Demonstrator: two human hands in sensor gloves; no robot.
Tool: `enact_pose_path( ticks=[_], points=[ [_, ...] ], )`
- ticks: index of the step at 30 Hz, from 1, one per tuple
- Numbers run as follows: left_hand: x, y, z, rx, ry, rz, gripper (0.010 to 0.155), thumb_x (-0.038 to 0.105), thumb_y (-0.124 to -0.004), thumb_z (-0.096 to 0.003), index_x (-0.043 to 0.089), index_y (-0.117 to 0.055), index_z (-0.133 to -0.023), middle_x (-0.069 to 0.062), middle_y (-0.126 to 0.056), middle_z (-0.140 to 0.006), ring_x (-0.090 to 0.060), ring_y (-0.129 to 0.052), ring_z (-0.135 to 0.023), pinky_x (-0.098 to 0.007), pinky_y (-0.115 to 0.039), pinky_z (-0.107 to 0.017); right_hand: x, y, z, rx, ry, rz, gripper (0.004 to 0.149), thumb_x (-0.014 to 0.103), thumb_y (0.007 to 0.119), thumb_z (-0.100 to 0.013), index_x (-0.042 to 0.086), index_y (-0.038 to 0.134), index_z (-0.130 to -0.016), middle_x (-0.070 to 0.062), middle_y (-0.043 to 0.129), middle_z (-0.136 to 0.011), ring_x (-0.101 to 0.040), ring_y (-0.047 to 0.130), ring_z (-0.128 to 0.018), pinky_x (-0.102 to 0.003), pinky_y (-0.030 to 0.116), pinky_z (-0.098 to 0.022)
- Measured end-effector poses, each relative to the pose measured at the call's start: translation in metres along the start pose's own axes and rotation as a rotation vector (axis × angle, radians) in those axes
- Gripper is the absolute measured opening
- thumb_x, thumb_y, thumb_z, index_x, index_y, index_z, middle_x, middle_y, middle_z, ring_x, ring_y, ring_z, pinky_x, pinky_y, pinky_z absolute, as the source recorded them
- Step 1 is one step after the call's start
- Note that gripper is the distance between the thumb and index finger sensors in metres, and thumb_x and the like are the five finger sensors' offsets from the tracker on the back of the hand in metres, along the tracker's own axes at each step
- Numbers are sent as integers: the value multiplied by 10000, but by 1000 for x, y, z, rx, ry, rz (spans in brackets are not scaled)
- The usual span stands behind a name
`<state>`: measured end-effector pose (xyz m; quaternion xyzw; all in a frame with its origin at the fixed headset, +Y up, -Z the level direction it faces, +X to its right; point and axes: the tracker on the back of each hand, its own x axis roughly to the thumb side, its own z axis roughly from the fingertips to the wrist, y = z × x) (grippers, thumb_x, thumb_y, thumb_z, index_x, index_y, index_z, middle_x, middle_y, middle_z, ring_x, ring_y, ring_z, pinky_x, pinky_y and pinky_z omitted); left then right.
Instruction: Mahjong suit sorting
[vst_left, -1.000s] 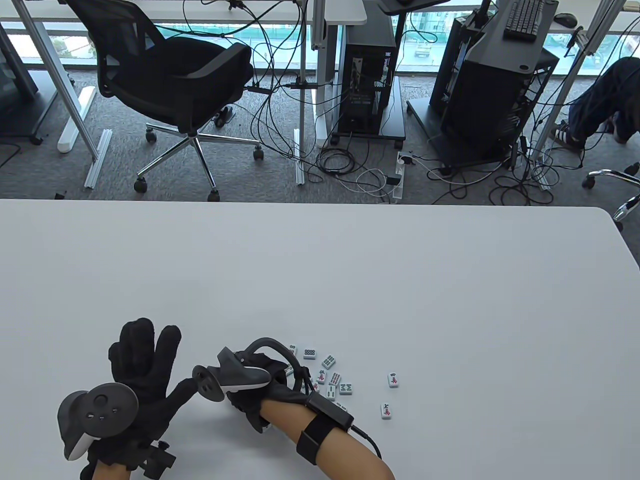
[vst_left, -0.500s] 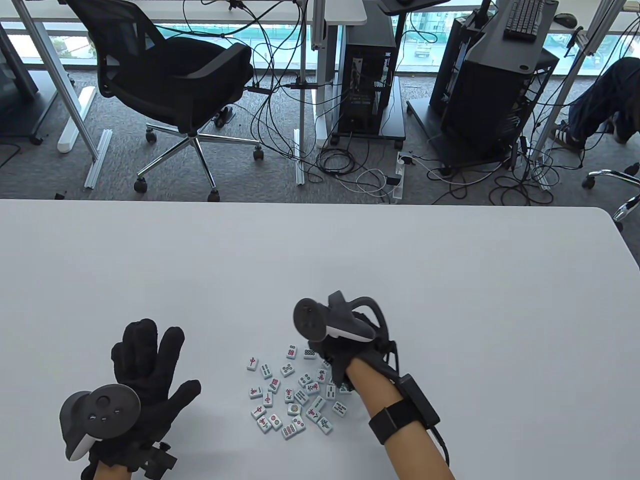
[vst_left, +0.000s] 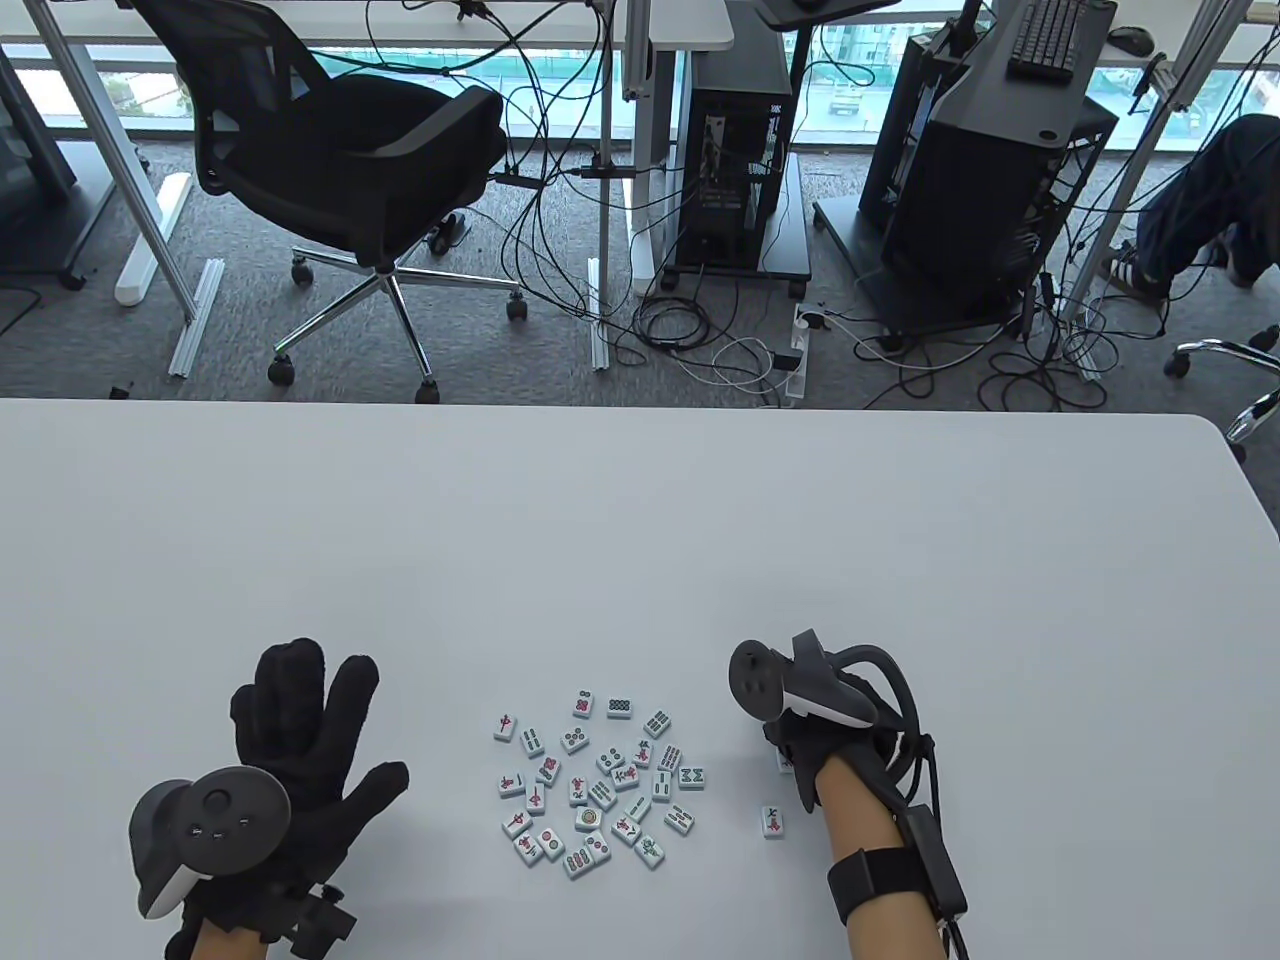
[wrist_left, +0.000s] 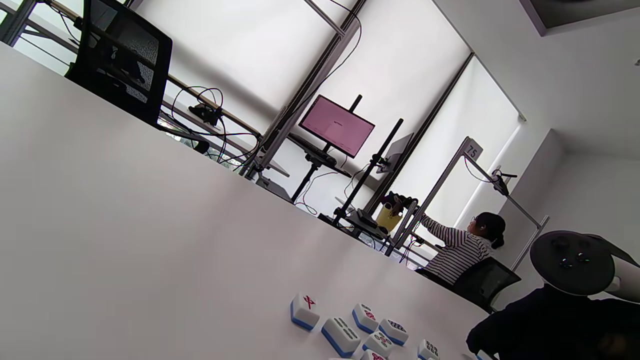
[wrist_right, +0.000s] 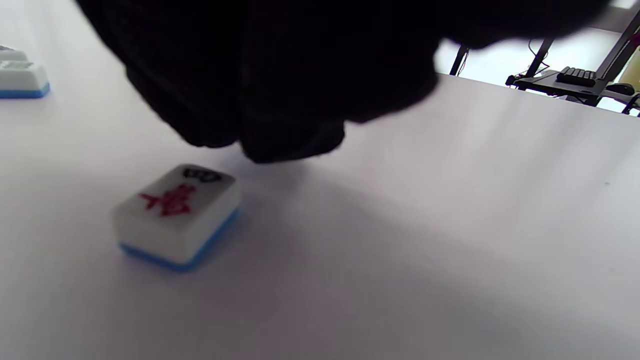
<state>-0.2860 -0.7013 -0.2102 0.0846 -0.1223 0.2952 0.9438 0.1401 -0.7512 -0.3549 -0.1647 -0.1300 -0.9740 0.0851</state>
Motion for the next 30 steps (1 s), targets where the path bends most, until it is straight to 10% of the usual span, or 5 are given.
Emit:
enact_pose_path(
  ticks=[14, 30],
  points=[
    [0, 1, 0, 11, -4, 9, 831, 767, -546, -447, 485, -88, -1079, 180, 195, -1077, -156, 208, -1067, -547, 85, -725, 27, -25, 5, -51, 8, 15, 574, 340, 871, -417, 74, 769, -916, -71, 969, -501, -151, 912, -188, -282, 823, -132],
    [2, 3, 1, 14, -2, 18, 830, 767, -546, -447, 483, -89, -1080, 177, 195, -1077, -158, 207, -1066, -547, 83, -726, 227, -36, -10, -211, -312, 209, 481, 476, 825, -410, 78, 921, -664, -9, 967, -290, -81, 846, -26, -244, 776, -8]
  ],
)
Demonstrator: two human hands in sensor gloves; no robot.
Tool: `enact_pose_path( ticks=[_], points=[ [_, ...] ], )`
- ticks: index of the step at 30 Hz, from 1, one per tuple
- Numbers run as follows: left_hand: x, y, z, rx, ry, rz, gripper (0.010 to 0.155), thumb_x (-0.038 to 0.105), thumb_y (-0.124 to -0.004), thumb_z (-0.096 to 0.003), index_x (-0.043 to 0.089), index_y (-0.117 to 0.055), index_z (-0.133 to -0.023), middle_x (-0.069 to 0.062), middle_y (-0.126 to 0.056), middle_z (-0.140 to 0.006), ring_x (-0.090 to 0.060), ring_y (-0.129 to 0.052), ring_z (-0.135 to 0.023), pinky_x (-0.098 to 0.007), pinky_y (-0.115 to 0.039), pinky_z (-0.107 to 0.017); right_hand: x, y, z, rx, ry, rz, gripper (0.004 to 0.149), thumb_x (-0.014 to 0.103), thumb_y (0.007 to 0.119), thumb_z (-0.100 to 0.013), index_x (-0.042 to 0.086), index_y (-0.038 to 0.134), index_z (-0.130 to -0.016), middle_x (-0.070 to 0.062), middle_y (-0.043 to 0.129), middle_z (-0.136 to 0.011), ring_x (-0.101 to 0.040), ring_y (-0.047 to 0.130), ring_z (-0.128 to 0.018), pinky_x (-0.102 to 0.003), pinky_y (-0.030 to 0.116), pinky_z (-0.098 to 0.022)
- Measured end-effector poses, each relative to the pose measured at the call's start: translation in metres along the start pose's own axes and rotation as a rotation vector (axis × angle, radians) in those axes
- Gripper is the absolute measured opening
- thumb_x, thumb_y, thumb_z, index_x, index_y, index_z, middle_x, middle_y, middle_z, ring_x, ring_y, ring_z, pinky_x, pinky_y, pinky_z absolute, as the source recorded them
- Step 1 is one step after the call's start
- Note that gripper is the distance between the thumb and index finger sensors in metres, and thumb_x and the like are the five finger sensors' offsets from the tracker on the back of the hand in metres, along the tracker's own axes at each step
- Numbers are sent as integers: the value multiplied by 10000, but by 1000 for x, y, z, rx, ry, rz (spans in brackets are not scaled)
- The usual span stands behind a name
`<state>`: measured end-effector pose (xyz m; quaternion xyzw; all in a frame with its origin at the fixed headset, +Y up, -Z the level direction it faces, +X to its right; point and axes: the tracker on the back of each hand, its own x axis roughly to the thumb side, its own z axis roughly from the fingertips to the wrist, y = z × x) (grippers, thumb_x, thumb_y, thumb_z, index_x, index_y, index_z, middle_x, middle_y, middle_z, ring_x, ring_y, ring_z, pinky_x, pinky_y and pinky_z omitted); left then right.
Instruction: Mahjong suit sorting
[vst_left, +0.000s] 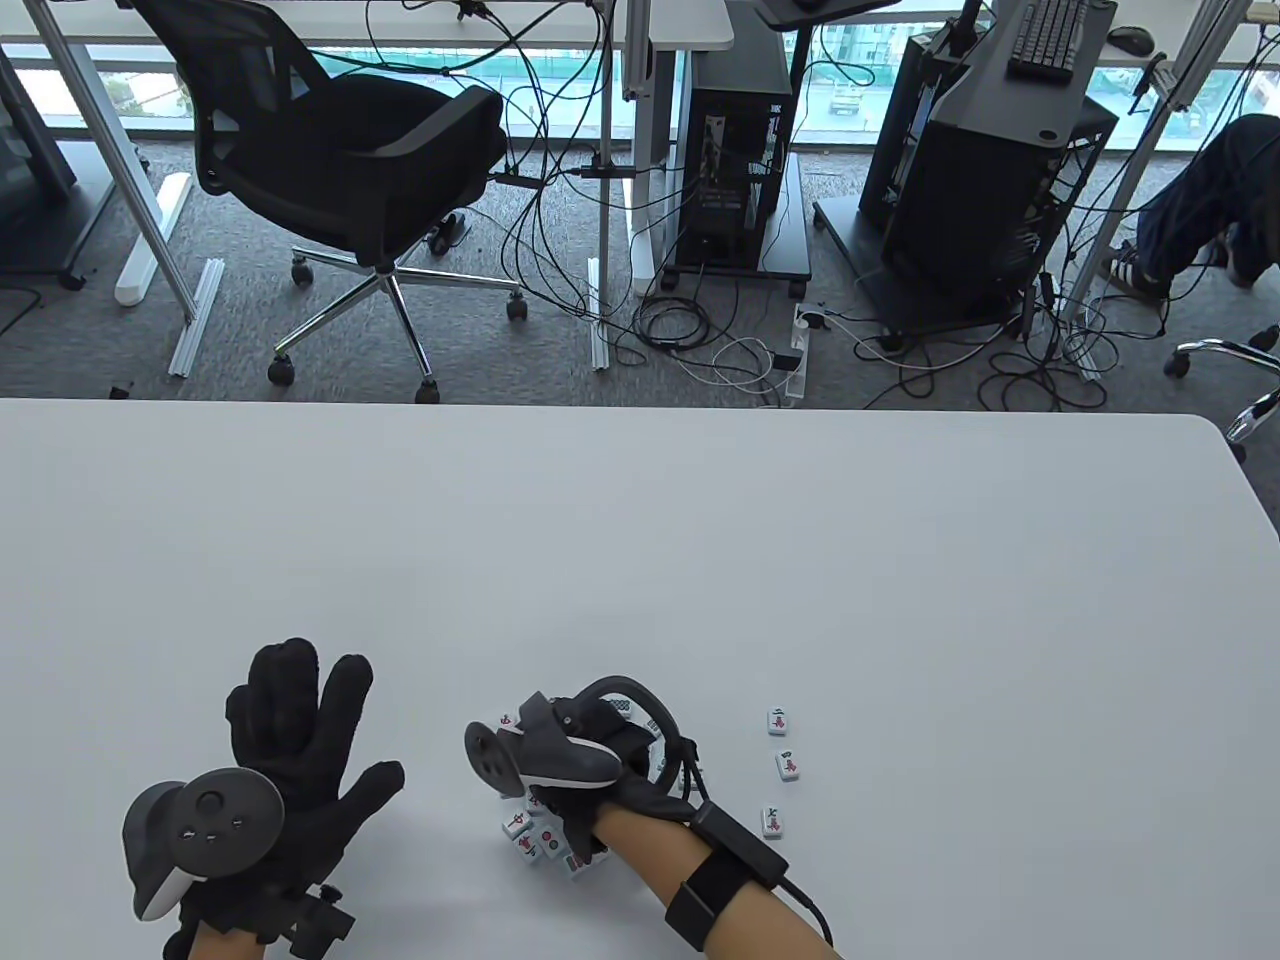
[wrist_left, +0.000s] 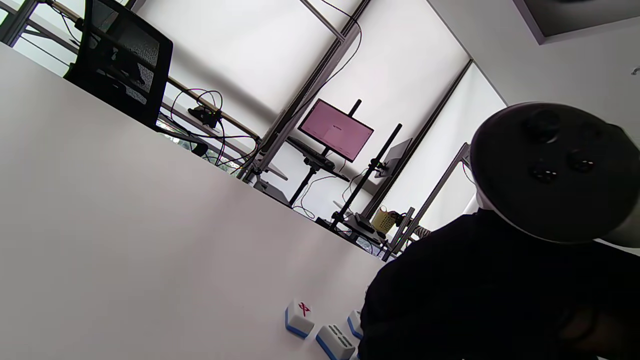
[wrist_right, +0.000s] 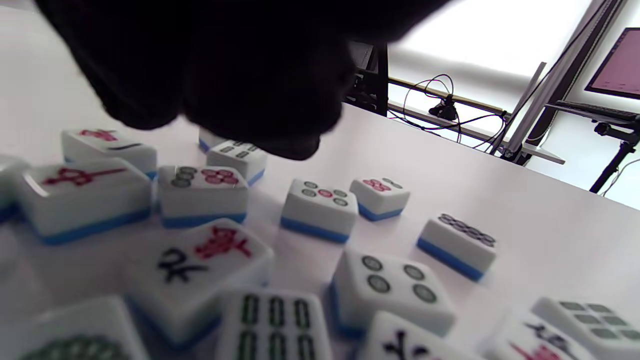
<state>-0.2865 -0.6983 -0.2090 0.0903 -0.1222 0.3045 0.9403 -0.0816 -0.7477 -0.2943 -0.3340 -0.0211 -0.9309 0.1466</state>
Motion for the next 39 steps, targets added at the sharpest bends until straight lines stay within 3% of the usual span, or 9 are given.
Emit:
enact_pose_path(
  ticks=[4, 8, 14, 25, 30, 33, 39],
  points=[
    [0, 0, 0, -4, -5, -4, 829, 767, -546, -448, 483, -91, -1080, 178, 195, -1077, -158, 206, -1067, -547, 82, -727, 17, -1, -10, -59, -36, 55, 471, 472, 816, -413, 84, 922, -659, -4, 963, -281, -77, 841, -24, -244, 775, -10],
    [0, -1, 0, -8, -2, -6, 830, 767, -546, -447, 482, -92, -1080, 176, 195, -1077, -160, 204, -1067, -547, 80, -727, 28, -6, -15, -47, -62, 11, 467, 466, 810, -421, 83, 919, -664, -1, 964, -285, -73, 844, -25, -240, 778, -10],
    [-1, 1, 0, 2, -3, 4, 830, 766, -547, -447, 482, -92, -1080, 177, 194, -1077, -160, 204, -1067, -548, 81, -726, 34, -6, -19, 142, 33, -129, 543, 495, 791, -447, 33, 898, -712, -22, 971, -301, -77, 855, -31, -238, 784, -8],
    [0, 0, 0, -7, 0, -4, 830, 767, -547, -447, 481, -94, -1081, 176, 193, -1078, -161, 205, -1067, -547, 80, -727, 42, 0, -20, 149, -22, -166, 574, 369, 870, -416, -38, 810, -816, -34, 968, -356, -86, 868, -67, -246, 795, -35],
    [0, 0, 0, -8, -1, -5, 828, 766, -547, -449, 481, -93, -1081, 177, 194, -1077, -159, 205, -1066, -546, 80, -728, 42, 1, -21, 119, -73, -161, 588, 369, 906, -387, -42, 820, -797, -25, 968, -336, -79, 863, -51, -241, 790, -24],
    [0, 2, 1, 3, -3, 3, 831, 766, -548, -447, 481, -92, -1081, 177, 194, -1077, -159, 206, -1066, -547, 80, -727, 27, -5, -16, 78, -94, -220, 587, 370, 913, -379, -34, 825, -796, -27, 969, -340, -84, 866, -55, -245, 793, -30],
    [1, 3, 1, 10, -11, 11, 829, 766, -547, -447, 483, -94, -1081, 179, 192, -1078, -157, 207, -1067, -546, 82, -728, -59, -30, 7, -36, -10, -253, 584, 360, 910, -380, 2, 814, -831, -35, 970, -378, -98, 876, -90, -255, 800, -62]
  ],
)
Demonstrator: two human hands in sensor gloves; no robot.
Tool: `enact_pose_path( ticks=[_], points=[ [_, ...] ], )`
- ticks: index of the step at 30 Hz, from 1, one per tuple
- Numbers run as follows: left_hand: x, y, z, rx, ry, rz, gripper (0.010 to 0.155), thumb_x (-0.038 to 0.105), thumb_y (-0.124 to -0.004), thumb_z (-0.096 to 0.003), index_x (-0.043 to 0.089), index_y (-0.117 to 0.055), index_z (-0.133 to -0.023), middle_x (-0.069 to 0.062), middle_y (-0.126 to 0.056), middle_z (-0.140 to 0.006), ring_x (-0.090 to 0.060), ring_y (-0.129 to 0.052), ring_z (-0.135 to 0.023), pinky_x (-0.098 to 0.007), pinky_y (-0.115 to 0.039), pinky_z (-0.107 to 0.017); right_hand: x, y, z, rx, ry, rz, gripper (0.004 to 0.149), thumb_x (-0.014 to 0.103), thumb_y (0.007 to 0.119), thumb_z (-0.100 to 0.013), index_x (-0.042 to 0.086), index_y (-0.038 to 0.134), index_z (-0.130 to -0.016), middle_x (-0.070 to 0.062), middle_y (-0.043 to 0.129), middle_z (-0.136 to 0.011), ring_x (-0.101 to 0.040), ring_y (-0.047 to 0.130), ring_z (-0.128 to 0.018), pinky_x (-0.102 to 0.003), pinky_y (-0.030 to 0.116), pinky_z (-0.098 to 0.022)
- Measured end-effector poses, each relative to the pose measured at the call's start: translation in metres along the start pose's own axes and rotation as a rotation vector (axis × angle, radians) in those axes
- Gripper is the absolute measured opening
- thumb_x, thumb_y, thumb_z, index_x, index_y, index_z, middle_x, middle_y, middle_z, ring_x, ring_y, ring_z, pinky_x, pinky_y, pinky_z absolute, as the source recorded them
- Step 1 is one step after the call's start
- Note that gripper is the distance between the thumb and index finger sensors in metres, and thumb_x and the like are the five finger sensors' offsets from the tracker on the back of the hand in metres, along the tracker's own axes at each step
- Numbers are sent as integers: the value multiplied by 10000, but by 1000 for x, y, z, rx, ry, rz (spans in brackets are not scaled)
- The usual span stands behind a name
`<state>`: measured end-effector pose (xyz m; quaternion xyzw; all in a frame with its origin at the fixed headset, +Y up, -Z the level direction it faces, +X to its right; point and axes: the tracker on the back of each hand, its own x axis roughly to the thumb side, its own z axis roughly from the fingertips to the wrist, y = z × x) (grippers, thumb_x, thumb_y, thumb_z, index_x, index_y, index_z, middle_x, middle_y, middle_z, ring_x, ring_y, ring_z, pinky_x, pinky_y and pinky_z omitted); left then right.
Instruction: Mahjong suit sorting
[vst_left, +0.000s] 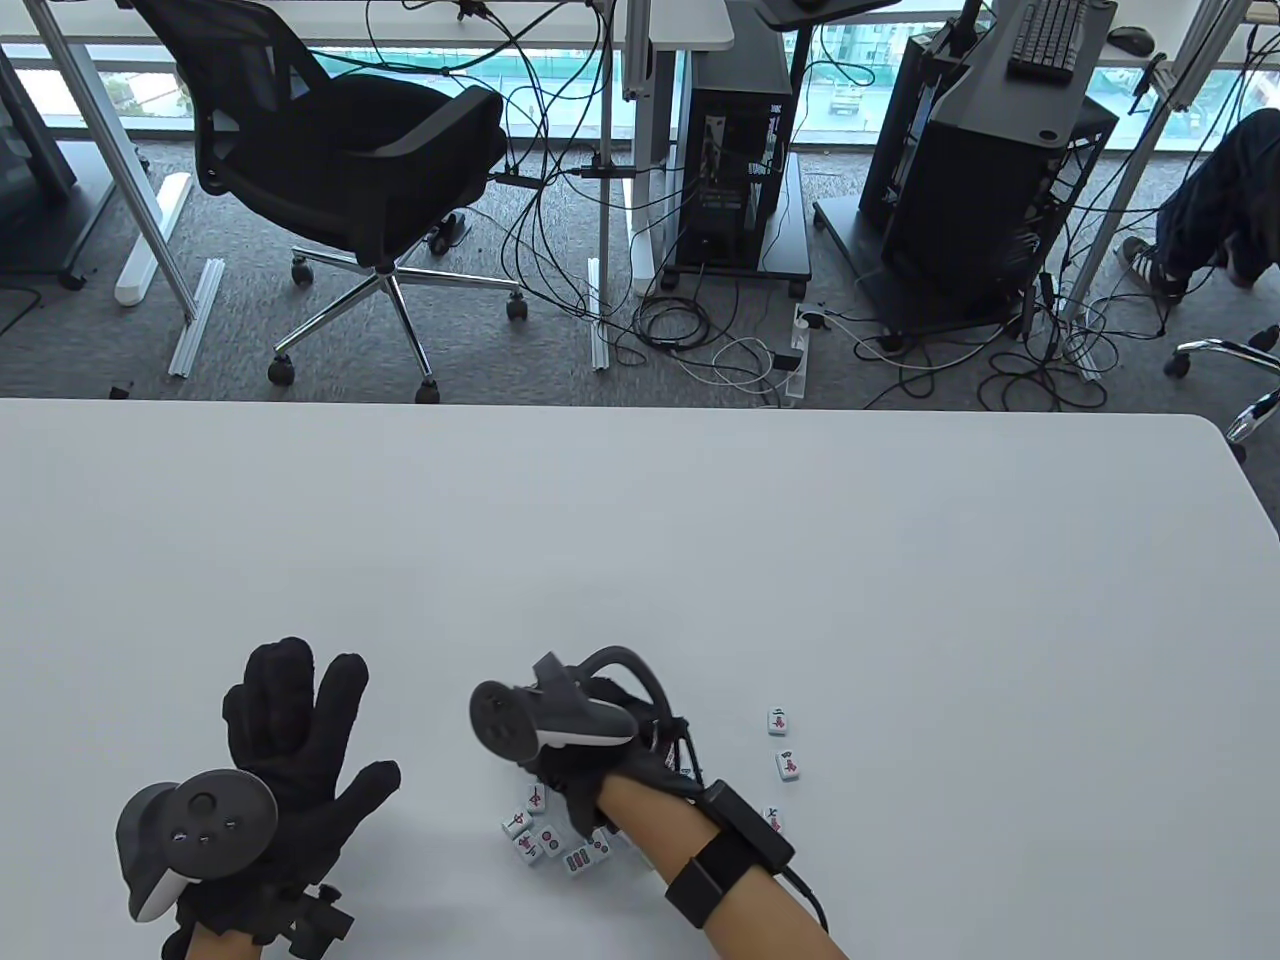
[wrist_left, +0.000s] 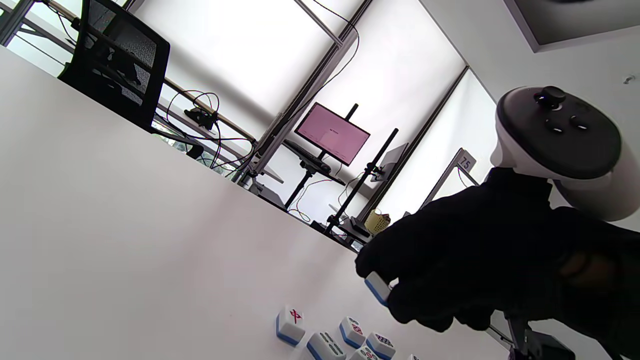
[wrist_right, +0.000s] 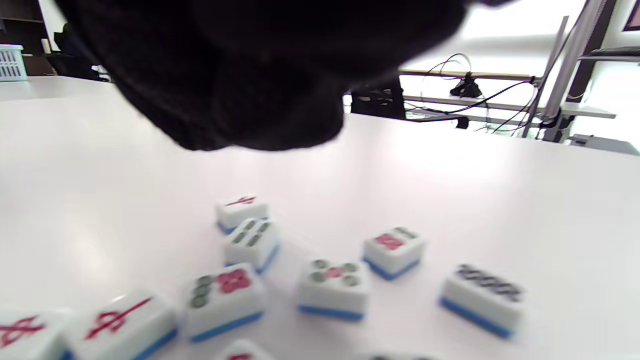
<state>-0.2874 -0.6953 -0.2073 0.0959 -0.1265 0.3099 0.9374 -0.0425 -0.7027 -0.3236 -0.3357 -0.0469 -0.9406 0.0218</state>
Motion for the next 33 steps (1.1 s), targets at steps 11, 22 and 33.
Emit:
enact_pose_path(
  ticks=[11, 22, 33],
  points=[
    [2, -2, 0, -11, 3, -22, 826, 763, -545, -450, 480, -97, -1083, 174, 189, -1081, -160, 208, -1066, -547, 89, -721, -119, 14, 59, 149, 202, 91, 585, 354, 898, -398, 22, 789, -867, -36, 966, -407, -87, 878, -112, -242, 803, -78],
    [2, -3, -1, -25, 9, -34, 826, 763, -545, -450, 478, -99, -1084, 174, 188, -1081, -160, 205, -1066, -547, 86, -722, -144, 56, 79, 168, 254, 84, 558, 350, 897, -397, 64, 800, -866, -39, 962, -402, -84, 868, -101, -241, 795, -67],
    [2, -3, -1, -26, 14, -33, 824, 764, -545, -449, 480, -102, -1083, 174, 186, -1083, -160, 204, -1067, -547, 86, -723, -143, 66, 79, 200, 286, 132, 534, 349, 880, -411, 60, 809, -854, -29, 959, -395, -82, 864, -94, -239, 791, -59]
  ],
)
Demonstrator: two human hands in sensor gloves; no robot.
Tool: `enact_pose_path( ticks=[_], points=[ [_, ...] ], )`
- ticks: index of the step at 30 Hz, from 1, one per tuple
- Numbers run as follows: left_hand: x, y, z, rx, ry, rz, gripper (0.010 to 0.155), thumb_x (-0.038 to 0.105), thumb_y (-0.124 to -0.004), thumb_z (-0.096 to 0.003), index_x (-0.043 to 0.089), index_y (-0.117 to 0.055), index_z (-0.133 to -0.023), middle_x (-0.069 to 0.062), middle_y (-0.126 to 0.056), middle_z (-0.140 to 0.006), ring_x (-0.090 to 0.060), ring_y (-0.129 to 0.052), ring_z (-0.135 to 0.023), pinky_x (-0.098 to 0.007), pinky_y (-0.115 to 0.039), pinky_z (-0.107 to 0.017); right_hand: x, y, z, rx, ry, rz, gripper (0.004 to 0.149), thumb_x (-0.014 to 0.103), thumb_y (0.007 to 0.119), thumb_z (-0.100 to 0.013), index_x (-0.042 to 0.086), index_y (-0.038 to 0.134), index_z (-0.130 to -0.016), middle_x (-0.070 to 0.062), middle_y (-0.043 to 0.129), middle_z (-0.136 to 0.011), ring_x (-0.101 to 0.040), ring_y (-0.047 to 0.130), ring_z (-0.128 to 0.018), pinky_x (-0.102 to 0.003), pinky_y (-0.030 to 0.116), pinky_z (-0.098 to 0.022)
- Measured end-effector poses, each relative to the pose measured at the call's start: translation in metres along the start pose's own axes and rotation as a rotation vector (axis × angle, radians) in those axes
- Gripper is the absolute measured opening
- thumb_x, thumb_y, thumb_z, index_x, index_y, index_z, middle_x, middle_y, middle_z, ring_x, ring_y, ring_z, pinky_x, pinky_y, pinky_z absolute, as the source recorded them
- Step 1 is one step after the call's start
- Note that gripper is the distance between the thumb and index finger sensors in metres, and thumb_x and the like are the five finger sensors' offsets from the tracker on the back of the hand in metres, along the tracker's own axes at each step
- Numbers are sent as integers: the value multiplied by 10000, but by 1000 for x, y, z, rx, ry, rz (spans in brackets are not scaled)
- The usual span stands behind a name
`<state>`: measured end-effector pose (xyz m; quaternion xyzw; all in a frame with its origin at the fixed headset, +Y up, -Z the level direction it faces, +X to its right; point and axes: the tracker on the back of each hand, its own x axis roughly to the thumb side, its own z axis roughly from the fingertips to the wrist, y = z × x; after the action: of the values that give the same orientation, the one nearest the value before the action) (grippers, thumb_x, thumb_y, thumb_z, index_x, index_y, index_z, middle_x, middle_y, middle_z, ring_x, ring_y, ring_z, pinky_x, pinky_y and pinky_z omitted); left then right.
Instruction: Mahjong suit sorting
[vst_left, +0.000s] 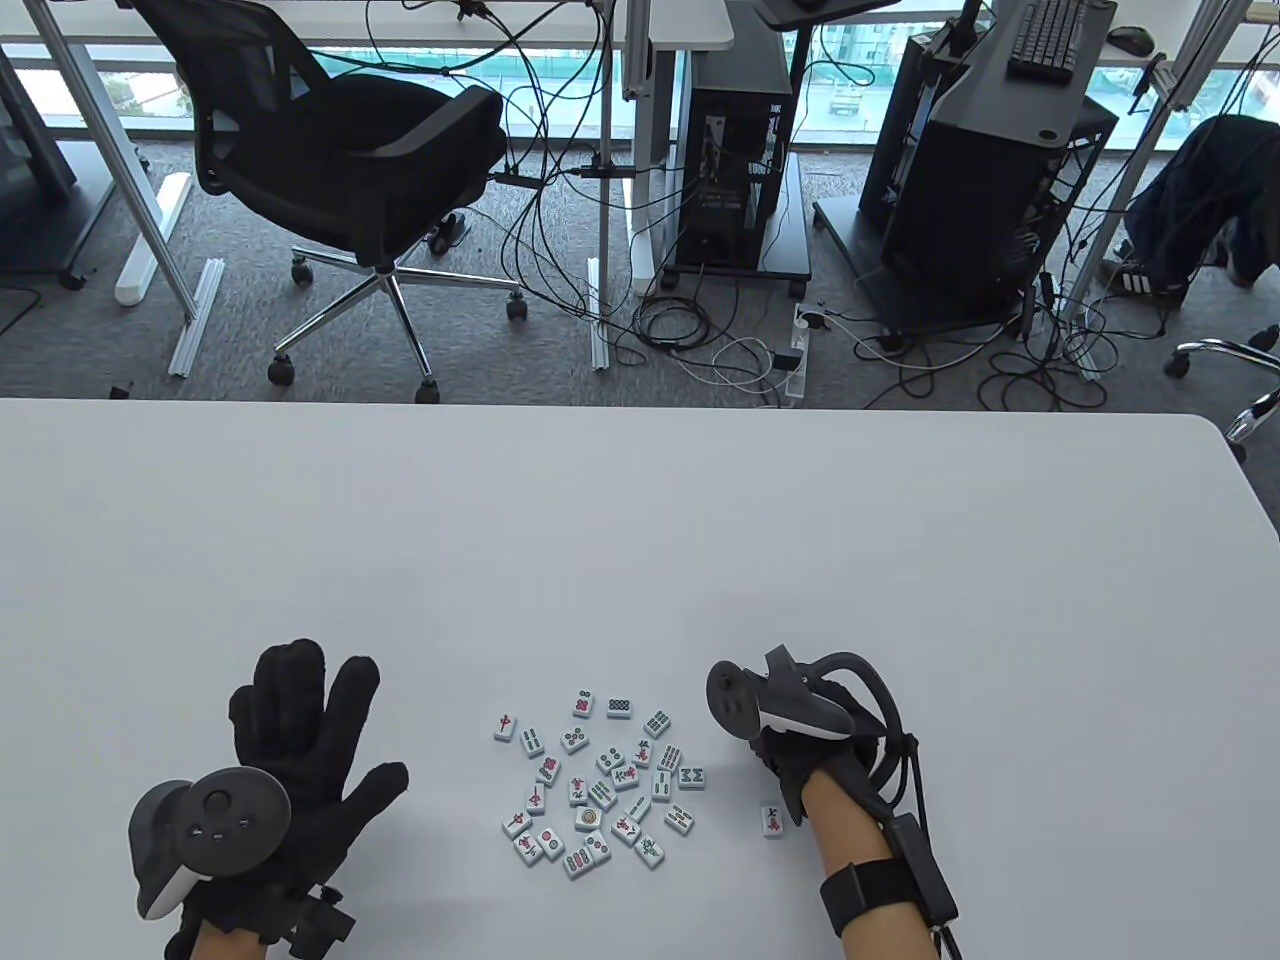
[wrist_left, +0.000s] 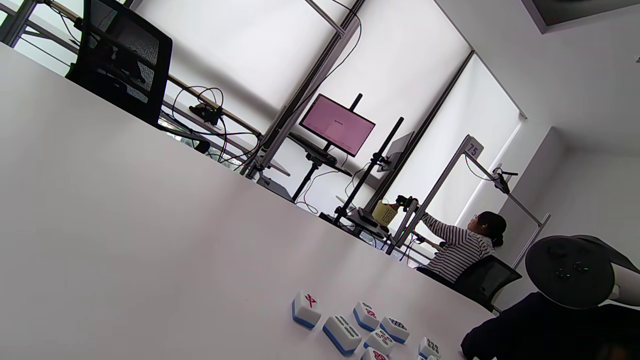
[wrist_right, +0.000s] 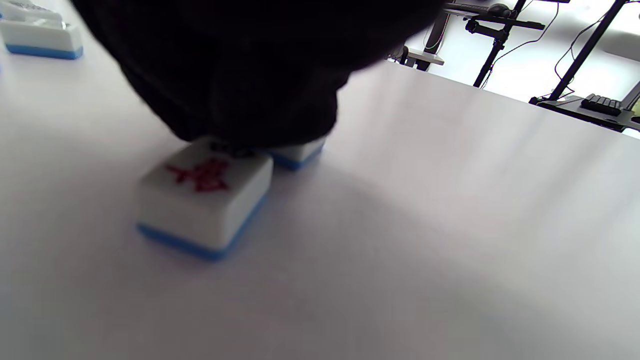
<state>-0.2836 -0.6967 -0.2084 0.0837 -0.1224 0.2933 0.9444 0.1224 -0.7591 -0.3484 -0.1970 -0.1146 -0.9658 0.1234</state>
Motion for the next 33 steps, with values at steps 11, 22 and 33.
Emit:
enact_pose_path(
  ticks=[11, 22, 33],
  points=[
    [0, 0, 0, -5, -2, -3, 823, 764, -544, -451, 479, -102, -1084, 175, 185, -1082, -159, 203, -1067, -546, 85, -724, 38, -29, 16, -154, -87, -28, 559, 376, 857, -420, 65, 794, -881, -41, 966, -412, -97, 878, -110, -250, 800, -70],
    [0, -2, 0, -10, 1, -4, 826, 764, -545, -449, 478, -101, -1084, 174, 186, -1082, -162, 204, -1066, -547, 84, -723, 179, -43, 36, -264, -410, -1, 455, 456, 839, -407, 83, 914, -657, 2, 964, -294, -76, 851, -27, -241, 782, -7],
    [-1, -1, 0, 0, -3, 12, 827, 764, -544, -450, 478, -98, -1084, 172, 188, -1082, -161, 205, -1067, -547, 88, -721, 224, -37, 45, -308, -475, 100, 425, 420, 849, -408, 81, 914, -655, 7, 962, -285, -68, 847, -22, -238, 784, -4]
  ],
)
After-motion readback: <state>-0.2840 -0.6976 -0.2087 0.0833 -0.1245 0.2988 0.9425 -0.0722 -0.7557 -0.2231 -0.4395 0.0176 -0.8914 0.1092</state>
